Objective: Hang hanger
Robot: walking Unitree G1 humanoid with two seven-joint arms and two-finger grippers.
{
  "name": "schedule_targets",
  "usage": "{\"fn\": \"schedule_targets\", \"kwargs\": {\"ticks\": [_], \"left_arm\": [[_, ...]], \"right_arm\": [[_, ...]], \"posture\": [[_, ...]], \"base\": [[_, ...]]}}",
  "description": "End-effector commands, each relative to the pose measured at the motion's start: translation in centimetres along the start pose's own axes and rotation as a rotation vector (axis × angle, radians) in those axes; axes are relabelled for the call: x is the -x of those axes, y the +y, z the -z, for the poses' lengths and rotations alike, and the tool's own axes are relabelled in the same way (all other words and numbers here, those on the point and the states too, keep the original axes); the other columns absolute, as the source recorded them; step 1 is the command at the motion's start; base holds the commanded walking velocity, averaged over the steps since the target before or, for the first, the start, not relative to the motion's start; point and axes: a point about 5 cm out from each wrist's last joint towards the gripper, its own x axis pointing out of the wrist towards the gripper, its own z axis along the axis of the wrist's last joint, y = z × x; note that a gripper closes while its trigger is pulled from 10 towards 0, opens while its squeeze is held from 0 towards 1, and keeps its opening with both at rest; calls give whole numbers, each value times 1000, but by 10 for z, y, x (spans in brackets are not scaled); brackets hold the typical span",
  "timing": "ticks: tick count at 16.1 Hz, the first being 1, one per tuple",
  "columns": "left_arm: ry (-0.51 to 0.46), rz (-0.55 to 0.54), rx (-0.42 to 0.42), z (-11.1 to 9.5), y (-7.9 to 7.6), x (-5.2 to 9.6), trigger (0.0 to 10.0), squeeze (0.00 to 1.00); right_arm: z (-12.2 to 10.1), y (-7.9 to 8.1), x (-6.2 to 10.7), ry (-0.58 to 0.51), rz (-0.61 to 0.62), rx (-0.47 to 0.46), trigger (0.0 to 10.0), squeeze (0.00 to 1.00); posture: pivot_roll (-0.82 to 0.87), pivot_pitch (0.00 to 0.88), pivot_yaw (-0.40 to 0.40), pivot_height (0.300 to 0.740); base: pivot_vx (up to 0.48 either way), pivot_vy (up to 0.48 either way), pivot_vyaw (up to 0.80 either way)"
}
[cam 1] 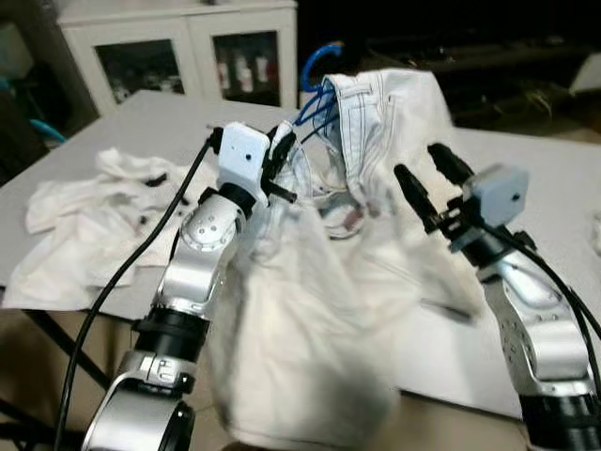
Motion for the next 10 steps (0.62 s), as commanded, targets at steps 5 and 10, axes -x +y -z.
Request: {"fn": "schedule_targets", "kwargs": {"ticks": [5,10], "left_arm": [[-59,-44,-24,-15,11,-3,10000,0],[-56,-42,-26,-15,11,-3,10000,0]], "right_arm": [[-4,7,-6,-10,-16,3,10000,0],[-6,11,-10,-17,-20,8,10000,0]], "posture": [[27,0,9,723],[28,0,14,723]], "base": [[370,0,0],[338,0,0]]}}
